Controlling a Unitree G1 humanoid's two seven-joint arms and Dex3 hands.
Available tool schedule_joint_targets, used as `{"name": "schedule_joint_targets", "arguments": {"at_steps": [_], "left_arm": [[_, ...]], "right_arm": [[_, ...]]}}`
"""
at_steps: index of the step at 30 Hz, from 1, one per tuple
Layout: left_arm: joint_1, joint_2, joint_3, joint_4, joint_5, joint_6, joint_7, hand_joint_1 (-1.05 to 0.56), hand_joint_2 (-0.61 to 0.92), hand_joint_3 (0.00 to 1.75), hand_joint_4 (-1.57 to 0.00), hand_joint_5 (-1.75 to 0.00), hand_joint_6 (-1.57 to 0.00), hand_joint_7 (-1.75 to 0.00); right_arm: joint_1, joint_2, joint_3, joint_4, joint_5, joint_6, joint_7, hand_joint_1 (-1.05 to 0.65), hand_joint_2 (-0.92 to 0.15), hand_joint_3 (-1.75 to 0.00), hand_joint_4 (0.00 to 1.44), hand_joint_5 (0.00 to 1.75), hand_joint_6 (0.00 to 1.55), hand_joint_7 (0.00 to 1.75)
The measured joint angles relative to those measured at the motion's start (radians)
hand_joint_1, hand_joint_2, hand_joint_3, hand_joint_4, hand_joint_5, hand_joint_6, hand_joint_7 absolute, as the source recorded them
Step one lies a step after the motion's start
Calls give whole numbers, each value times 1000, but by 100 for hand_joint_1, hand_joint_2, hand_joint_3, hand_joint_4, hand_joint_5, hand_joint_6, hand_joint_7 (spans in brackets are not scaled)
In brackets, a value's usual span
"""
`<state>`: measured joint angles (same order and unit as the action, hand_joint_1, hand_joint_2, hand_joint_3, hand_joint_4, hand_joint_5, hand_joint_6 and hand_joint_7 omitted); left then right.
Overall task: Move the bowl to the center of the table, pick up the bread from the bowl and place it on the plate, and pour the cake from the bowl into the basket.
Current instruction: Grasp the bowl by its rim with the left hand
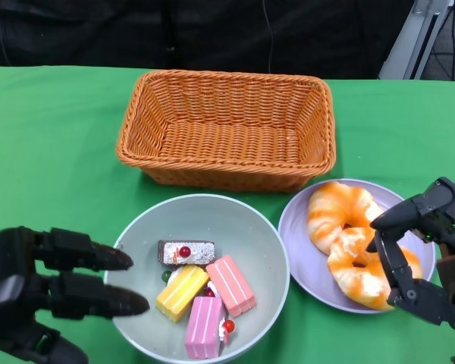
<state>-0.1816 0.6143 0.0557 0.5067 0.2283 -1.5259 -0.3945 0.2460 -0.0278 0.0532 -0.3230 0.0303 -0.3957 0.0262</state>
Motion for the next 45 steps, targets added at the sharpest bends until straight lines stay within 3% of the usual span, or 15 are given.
{"name": "schedule_joint_targets", "arguments": {"at_steps": [11,16,23,34,45], "left_arm": [[-39,-20,13,42,104,-72,12,-57,86,0,-100,-9,-96,-3],[-10,-98,110,-56,286,37,28,-54,87,0,-97,-4,-93,0],[6,-130,119,-109,485,144,145,-50,89,1,-95,-1,-89,0],[38,-90,13,-199,675,340,352,-50,92,2,-91,0,-86,0],[45,-22,-158,-234,794,493,550,-49,91,0,-92,0,-88,-1]], "right_arm": [[4,14,-1,-1,-4,6,2,-6,-61,-91,61,158,62,131],[13,17,0,-4,-5,17,2,-8,-61,-89,61,158,62,132],[22,21,10,-25,-25,17,3,-7,-63,-88,60,158,61,133],[35,26,11,-41,-35,21,4,-6,-62,-91,60,159,61,133],[40,26,0,-42,-41,21,1,-5,-58,-97,61,159,62,133]]}}
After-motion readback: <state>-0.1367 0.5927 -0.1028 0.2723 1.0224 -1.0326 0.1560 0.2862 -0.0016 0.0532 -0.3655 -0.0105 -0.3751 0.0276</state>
